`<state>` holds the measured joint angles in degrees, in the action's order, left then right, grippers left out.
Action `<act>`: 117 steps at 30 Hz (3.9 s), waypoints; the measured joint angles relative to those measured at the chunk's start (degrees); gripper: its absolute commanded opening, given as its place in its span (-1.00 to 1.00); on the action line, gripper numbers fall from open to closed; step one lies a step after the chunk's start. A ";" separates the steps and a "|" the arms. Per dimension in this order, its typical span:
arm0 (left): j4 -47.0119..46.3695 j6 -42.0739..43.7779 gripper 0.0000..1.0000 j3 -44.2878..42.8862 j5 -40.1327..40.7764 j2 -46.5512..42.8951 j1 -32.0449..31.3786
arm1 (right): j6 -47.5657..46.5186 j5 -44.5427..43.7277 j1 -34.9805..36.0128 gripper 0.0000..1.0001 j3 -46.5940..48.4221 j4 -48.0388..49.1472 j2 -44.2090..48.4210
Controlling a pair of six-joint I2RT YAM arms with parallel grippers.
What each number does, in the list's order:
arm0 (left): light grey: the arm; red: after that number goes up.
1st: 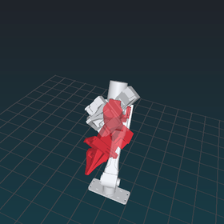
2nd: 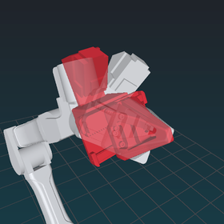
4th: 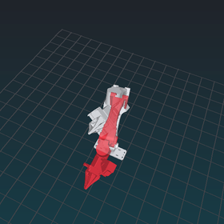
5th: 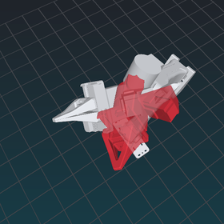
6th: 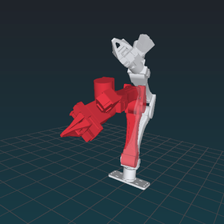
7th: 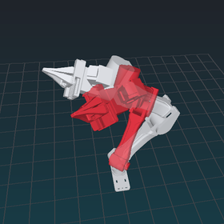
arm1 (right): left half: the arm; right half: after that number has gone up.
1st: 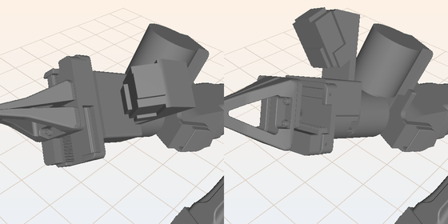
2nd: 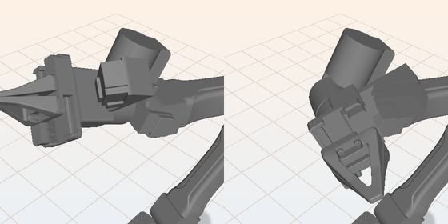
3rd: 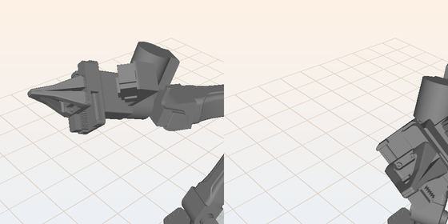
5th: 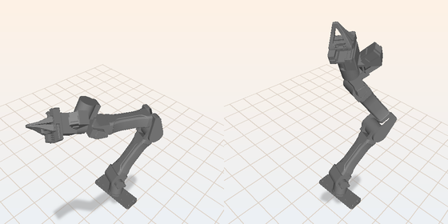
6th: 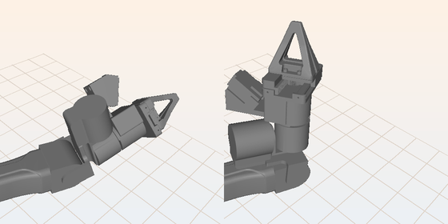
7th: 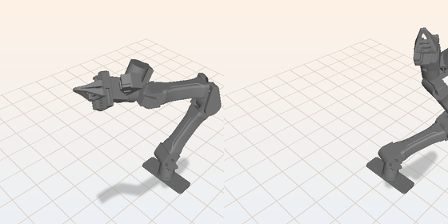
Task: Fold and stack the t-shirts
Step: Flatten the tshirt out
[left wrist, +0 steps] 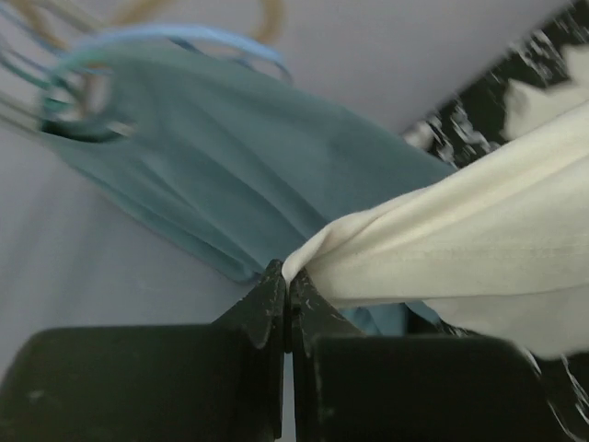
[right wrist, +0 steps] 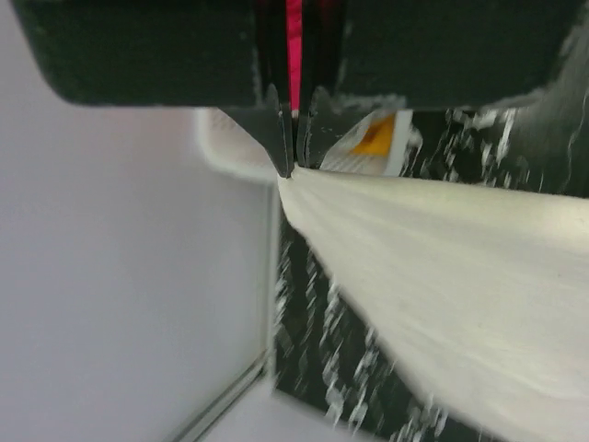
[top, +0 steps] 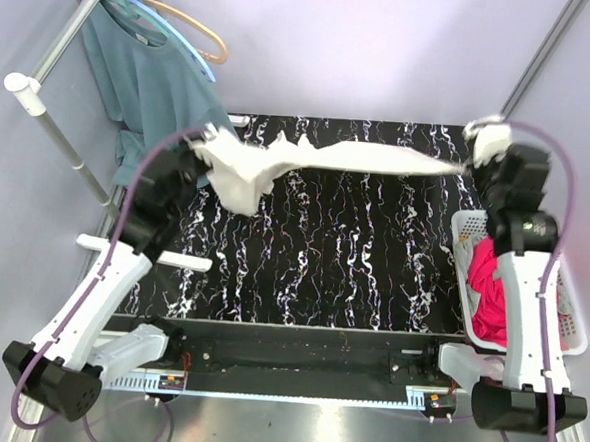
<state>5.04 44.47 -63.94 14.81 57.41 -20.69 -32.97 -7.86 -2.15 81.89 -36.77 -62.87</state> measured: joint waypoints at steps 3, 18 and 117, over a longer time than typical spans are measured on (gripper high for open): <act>7.54 -0.98 -1.00 10.75 -1.16 -3.56 -1.49 | 0.63 1.03 -0.22 -1.00 -13.33 -1.90 4.04; 31.67 -1.92 -1.00 15.15 -3.63 -16.24 -10.03 | 0.87 4.44 -0.52 -1.00 -19.37 -12.55 13.33; 21.07 -1.03 -1.00 24.13 -10.19 -14.14 -4.50 | 1.22 0.31 -0.48 -1.00 -24.26 -3.65 16.33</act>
<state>26.11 43.44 -39.81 4.62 43.27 -25.19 -31.75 -7.55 -2.63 57.63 -40.42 -46.54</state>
